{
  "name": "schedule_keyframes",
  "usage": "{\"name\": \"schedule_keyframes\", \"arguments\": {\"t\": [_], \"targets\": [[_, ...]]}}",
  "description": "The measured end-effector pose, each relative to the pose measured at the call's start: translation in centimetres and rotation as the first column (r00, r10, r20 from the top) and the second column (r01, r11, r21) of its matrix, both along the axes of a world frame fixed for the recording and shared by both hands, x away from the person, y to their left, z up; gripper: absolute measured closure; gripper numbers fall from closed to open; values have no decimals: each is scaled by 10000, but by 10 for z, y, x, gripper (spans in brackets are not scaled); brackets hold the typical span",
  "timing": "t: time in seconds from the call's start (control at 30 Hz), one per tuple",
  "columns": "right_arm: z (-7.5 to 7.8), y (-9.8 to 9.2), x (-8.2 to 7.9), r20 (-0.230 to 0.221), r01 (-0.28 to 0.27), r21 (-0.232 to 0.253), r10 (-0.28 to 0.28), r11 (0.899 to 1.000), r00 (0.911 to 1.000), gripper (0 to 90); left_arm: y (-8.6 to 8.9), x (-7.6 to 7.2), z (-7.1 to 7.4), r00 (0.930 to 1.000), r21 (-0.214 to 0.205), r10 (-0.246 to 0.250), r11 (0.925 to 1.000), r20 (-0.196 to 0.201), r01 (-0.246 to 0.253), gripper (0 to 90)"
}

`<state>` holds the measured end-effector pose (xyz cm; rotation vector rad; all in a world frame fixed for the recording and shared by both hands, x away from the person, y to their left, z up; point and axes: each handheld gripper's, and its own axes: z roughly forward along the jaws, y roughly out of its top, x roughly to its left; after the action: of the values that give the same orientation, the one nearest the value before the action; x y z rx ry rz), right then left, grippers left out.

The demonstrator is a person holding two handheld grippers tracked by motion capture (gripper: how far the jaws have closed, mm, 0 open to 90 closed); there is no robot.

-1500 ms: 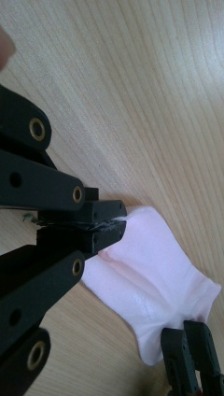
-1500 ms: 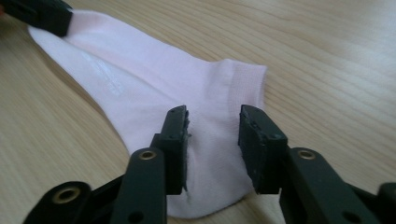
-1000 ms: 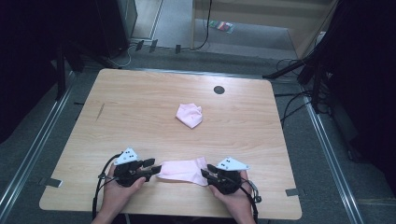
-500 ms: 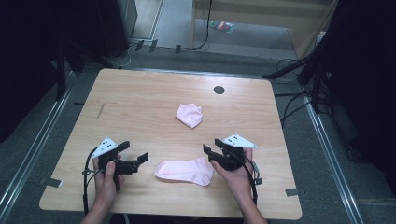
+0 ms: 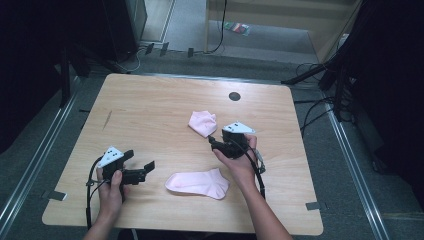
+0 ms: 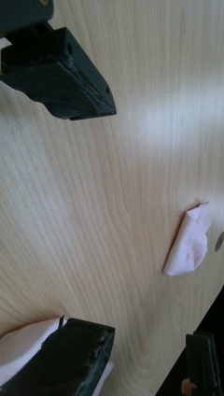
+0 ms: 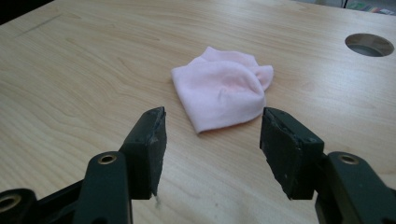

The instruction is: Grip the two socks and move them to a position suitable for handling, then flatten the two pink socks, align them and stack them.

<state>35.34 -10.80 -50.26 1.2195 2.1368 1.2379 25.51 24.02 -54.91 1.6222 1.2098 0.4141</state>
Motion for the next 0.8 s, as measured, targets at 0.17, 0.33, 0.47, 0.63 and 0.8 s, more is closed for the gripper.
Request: {"name": "schedule_keyframes", "arguments": {"t": [0.17, 0.33, 0.47, 0.63, 0.8], "targets": [[-2, 12, 20, -58, -156, -293, 154, 9995, 9999, 489, 0, 0, -1, 10000, -103, -28, 9999, 9, 28, 0], [-5, 21, 38, -194, -156, -494, 147, 9987, 9997, 464, 0, 1, -1, 10000, -112, -24, 9999, -23, 24, 0], [-9, 27, 51, -329, -64, -740, 40, 9972, 9995, 446, 1, 1, -1, 10000, -169, 3, 9999, -49, -4, 0], [-18, 36, 62, -775, -242, -1052, 161, 9942, 9969, 440, 0, 2, -2, 9998, -208, 86, 9997, -153, -89, 0], [-24, 43, 72, -818, -36, -975, -44, 9952, 9966, 386, 0, 2, -2, 9998, -166, 70, 9998, -173, -73, 0]]}}
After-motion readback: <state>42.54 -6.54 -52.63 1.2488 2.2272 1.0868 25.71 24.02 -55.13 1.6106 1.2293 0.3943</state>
